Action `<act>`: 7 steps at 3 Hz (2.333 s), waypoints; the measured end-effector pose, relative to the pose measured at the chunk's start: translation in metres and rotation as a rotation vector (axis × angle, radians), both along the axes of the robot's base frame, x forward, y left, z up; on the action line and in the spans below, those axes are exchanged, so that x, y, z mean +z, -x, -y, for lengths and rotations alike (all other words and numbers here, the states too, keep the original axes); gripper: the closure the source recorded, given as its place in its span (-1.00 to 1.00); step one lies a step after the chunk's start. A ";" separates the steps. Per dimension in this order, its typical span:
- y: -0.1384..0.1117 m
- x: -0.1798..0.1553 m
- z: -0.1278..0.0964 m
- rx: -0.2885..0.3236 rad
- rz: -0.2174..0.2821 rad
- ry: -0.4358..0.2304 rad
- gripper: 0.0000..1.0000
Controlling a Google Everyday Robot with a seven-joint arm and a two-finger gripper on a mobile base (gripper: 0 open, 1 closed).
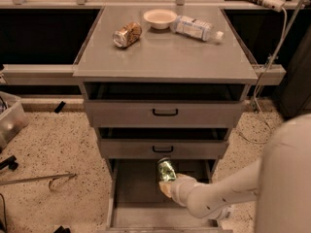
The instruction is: Pick green can from bottom drawer and place on counter
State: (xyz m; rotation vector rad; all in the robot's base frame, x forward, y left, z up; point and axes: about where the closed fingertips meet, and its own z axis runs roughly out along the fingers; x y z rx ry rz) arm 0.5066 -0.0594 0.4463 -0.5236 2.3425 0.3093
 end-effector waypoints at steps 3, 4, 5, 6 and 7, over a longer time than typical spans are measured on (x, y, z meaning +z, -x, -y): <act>-0.036 0.222 -0.017 0.033 0.208 -0.203 1.00; -0.038 0.226 -0.019 0.041 0.213 -0.199 1.00; -0.044 0.269 -0.030 0.079 0.251 -0.191 1.00; -0.055 0.349 -0.029 0.117 0.331 -0.174 1.00; -0.057 0.438 -0.036 0.173 0.401 -0.176 1.00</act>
Offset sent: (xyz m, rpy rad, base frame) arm 0.0044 -0.0485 0.3206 0.1942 -0.1542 0.5051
